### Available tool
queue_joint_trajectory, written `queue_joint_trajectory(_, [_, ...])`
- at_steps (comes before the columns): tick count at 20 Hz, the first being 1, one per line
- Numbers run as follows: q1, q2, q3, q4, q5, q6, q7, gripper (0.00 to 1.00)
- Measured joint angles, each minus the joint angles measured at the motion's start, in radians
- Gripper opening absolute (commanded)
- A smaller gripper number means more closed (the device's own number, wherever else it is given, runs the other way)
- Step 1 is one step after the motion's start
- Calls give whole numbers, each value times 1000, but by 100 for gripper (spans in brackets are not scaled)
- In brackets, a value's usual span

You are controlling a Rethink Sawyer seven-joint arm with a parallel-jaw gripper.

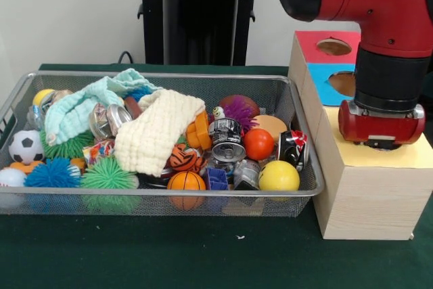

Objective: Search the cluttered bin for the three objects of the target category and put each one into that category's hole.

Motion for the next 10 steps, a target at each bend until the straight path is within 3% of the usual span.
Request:
queue_joint_trajectory(7, [1,-4,0,0,-4,38,0,0])
queue_joint_trajectory(10, [-2,-31,2,3,-5,175,0,0])
